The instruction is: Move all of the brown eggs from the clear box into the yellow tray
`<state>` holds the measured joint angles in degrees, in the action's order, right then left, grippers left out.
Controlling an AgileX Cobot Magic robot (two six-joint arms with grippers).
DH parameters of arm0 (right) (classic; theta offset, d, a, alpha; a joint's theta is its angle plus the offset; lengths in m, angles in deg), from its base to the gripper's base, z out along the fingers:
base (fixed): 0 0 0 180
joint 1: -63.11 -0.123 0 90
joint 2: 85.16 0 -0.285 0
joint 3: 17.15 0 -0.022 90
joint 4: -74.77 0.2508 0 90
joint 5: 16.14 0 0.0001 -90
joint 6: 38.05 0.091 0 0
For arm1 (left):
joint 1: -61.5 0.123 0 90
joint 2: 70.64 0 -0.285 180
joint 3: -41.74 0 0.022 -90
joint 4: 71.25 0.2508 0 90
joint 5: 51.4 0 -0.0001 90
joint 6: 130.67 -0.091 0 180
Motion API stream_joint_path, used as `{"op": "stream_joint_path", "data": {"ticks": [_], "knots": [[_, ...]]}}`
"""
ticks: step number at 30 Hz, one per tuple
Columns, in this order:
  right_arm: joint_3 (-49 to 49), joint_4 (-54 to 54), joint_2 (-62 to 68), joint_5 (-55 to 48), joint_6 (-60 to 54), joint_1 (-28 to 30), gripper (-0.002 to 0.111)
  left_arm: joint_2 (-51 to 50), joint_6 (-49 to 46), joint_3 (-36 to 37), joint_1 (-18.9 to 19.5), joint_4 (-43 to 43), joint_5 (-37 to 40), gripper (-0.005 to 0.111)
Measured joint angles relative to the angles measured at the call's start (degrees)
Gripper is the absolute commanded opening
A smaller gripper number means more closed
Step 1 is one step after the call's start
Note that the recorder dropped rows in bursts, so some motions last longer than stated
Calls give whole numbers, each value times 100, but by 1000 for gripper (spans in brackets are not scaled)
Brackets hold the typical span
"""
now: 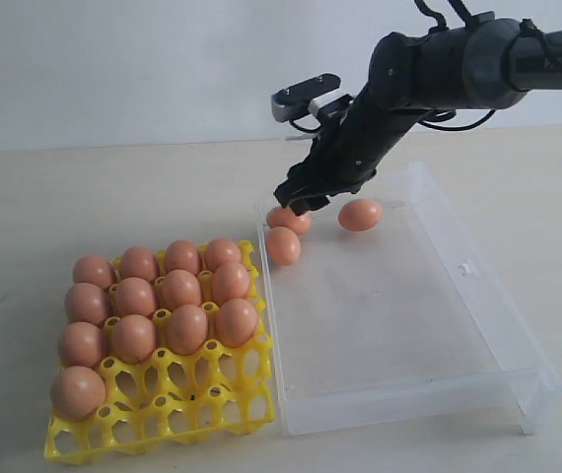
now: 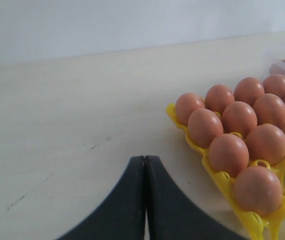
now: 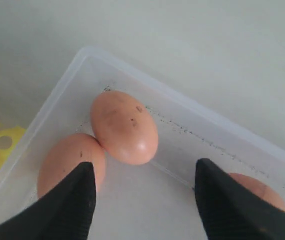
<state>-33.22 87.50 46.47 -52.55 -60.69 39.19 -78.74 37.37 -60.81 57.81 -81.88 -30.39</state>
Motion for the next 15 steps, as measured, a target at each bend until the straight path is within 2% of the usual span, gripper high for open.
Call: {"op": "stream_joint_path", "data": {"ticks": [11,15], "knots": [[-3,148,278,181,-458,-230,58,0,0,0,0,0,0,0],[-26,259,439,562,-463,-234,58,0,0,0,0,0,0,0]]}}
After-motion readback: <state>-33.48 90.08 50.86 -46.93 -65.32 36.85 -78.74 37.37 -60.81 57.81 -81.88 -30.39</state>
